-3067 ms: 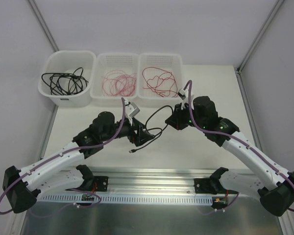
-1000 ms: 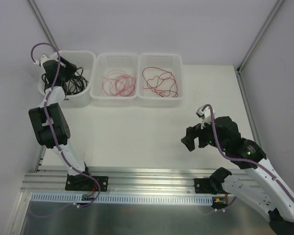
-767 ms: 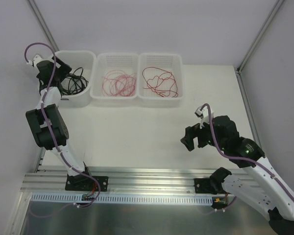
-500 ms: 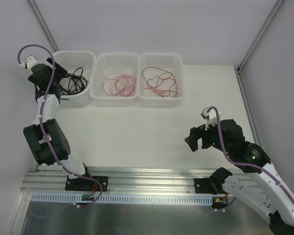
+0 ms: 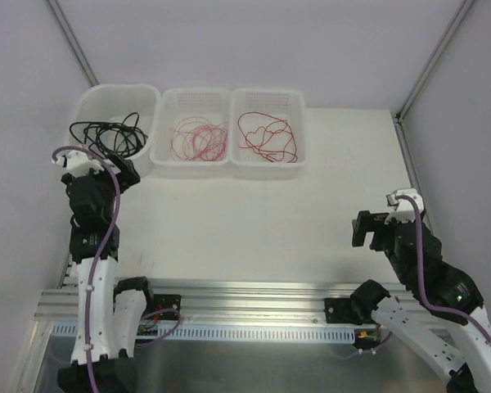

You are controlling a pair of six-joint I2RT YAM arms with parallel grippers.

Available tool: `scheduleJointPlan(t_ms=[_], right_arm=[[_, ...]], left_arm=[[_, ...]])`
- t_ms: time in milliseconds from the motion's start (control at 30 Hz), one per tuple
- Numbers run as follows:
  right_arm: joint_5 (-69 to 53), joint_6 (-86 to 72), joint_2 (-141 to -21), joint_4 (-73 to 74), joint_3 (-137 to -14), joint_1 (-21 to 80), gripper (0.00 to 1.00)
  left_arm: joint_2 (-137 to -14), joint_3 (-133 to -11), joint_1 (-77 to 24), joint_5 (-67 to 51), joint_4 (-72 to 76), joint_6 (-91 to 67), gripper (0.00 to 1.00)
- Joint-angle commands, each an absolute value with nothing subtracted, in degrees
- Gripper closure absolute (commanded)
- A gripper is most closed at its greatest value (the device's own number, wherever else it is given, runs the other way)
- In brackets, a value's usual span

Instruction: Untangle the cables

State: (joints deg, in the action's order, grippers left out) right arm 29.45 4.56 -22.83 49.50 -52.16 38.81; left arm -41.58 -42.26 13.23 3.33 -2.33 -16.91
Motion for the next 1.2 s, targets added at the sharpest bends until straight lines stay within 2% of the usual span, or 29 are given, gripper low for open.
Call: scheduleJointPlan(t_ms=[0,133,367,667,1167], right_arm=[[39.72,3.87,-20.13,50.71,-53.18,38.67,0.03],[40.69,4.13,-16.97,50.36,-51.33,38.67,0.03],[40.08,4.22,-9.85,50.45,-50.01,38.58,0.03],[40.08,3.61,-2.91,52.12,-50.18,38.58,0.03],[39.11,4.92,-2.81,52.65,-52.03,38.67,0.03]], left_arm=[[-32.72,-42.62,9.94,0.97,-16.23,-10.64,0.01],[-22.62,-47.01,6.51,0.09,-29.66,-7.92,0.01],[-12.76,-52.65,1.94,0.17,-40.06,-6.85,0.01],[-6.16,-49.92,-2.72,4.91,-43.68,-7.38,0.01],[-4.13,-50.36,-5.54,6.68,-44.47,-8.44,0.01]])
